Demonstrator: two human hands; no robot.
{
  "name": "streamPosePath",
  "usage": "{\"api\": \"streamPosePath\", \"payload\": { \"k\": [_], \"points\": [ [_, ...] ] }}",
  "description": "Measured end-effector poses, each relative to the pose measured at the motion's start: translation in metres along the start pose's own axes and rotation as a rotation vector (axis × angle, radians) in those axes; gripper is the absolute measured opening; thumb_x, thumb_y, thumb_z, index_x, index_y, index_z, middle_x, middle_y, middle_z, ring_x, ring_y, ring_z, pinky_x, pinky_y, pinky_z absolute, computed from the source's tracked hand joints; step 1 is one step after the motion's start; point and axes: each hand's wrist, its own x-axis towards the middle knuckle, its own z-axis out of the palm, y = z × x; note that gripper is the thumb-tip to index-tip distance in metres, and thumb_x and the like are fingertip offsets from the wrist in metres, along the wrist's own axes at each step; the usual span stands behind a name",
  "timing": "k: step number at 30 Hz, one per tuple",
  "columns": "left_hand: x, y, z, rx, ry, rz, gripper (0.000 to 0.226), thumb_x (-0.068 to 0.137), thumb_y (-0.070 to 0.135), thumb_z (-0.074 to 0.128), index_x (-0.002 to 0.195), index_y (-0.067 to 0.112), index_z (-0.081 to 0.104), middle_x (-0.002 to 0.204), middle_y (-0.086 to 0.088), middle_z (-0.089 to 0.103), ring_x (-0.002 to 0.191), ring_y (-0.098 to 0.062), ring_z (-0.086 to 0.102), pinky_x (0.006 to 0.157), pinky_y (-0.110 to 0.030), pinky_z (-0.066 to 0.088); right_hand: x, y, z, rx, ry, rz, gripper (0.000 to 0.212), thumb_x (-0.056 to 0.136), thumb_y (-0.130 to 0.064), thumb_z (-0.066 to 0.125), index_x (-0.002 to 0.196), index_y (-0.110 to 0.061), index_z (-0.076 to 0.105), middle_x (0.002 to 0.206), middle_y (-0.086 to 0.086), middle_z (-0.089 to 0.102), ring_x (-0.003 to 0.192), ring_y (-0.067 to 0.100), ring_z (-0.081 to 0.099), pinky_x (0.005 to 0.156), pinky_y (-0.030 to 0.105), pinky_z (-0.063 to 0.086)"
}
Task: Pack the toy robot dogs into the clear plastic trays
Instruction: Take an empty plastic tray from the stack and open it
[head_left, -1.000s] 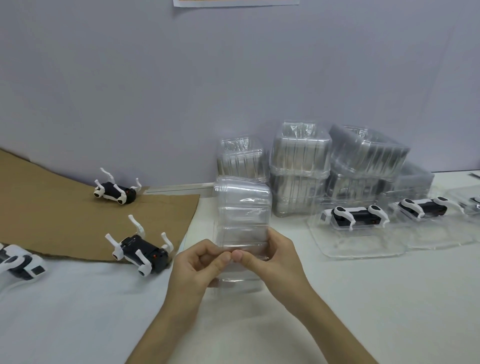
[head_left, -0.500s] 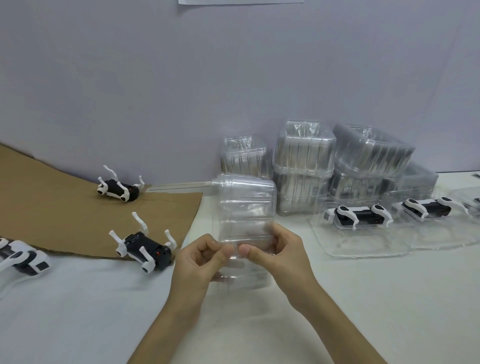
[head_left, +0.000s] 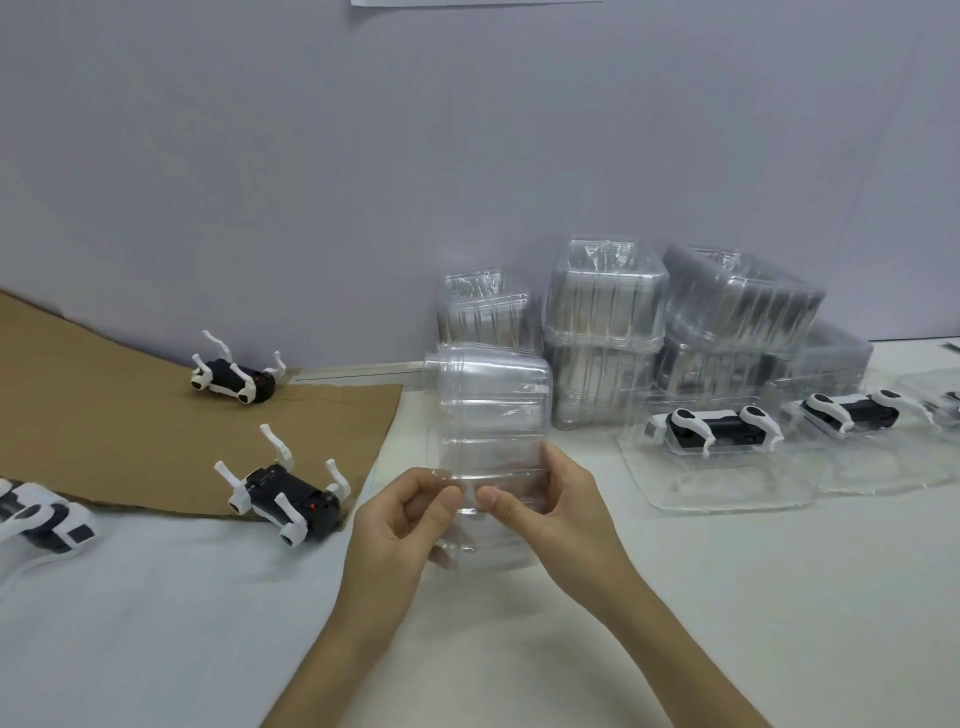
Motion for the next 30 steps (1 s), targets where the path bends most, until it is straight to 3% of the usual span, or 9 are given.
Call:
{"api": "streamPosePath", "payload": {
  "k": [6,10,14,17,20,26,28,30],
  "points": [
    [0.003,-0.003,0.001,0.057,0.117,0.067,0.01,0.088,0.029,0.063,0.081,0.025,0.068,0.079,-0.008,0.073,0.073,-0.025,0.073,0.062,-0.025,0.054,0.002,-0.003,-0.002,-0.034,0.047,-0.08,0.026,0.083,-0.026,0.082,0.106,-0.025,0.07,0.099,-0.005,0.076,0.093,0.015,0.073,0.079,0.032,0.059],
    [0.003,-0.006,0.003,0.031,0.19,0.066,0.016,0.1,0.011,0.058,0.086,0.014,0.066,0.077,-0.011,0.072,0.066,-0.023,0.07,0.06,-0.026,0.056,0.002,-0.002,-0.005,-0.009,0.058,-0.077,0.026,0.084,-0.023,0.082,0.107,-0.025,0.071,0.098,-0.004,0.077,0.093,0.015,0.073,0.083,0.033,0.059],
    [0.005,-0.005,0.002,-0.009,0.284,0.049,0.017,0.103,0.008,0.049,0.092,0.003,0.06,0.073,-0.007,0.071,0.061,-0.018,0.066,0.057,-0.027,0.057,0.004,-0.003,-0.009,0.043,0.089,-0.071,0.02,0.088,-0.023,0.078,0.106,-0.028,0.071,0.096,0.0,0.078,0.087,0.017,0.074,0.077,0.029,0.058],
    [0.007,-0.003,-0.004,-0.049,0.349,0.013,0.02,0.106,0.005,0.042,0.093,0.003,0.057,0.067,0.0,0.069,0.057,-0.013,0.063,0.054,-0.023,0.055,0.006,-0.008,-0.014,0.125,0.155,-0.067,0.022,0.084,-0.028,0.076,0.104,-0.02,0.07,0.092,0.004,0.078,0.079,0.019,0.073,0.068,0.022,0.054],
    [0.011,-0.002,-0.014,-0.146,0.44,-0.059,0.026,0.108,0.009,0.038,0.088,0.007,0.056,0.067,0.001,0.065,0.057,-0.009,0.063,0.054,-0.021,0.053,0.008,-0.01,-0.023,0.208,0.213,-0.033,0.029,0.082,-0.031,0.08,0.102,-0.013,0.069,0.089,0.004,0.078,0.077,0.021,0.074,0.065,0.023,0.054],
    [0.015,-0.005,-0.022,-0.273,0.527,-0.128,0.033,0.109,0.012,0.037,0.081,0.015,0.052,0.067,0.003,0.06,0.061,-0.007,0.061,0.065,-0.028,0.045,0.009,-0.009,-0.024,0.279,0.223,0.039,0.037,0.081,-0.037,0.069,0.102,-0.007,0.069,0.093,0.009,0.077,0.074,0.02,0.07,0.065,0.022,0.053],
    [0.016,-0.006,-0.023,-0.265,0.54,-0.117,0.03,0.109,0.011,0.037,0.084,0.014,0.054,0.063,0.007,0.061,0.059,-0.004,0.062,0.067,-0.03,0.045,0.009,-0.01,-0.025,0.322,0.22,0.046,0.035,0.083,-0.037,0.066,0.102,-0.008,0.069,0.095,0.012,0.076,0.077,0.019,0.07,0.065,0.022,0.053],
    [0.017,-0.007,-0.025,-0.242,0.549,-0.085,0.019,0.109,0.01,0.038,0.103,0.012,0.056,0.062,0.013,0.063,0.058,-0.003,0.062,0.068,-0.03,0.045,0.009,-0.012,-0.027,0.348,0.217,0.043,0.032,0.086,-0.036,0.063,0.102,-0.008,0.068,0.095,0.011,0.076,0.077,0.017,0.07,0.064,0.022,0.053]
  ]
}}
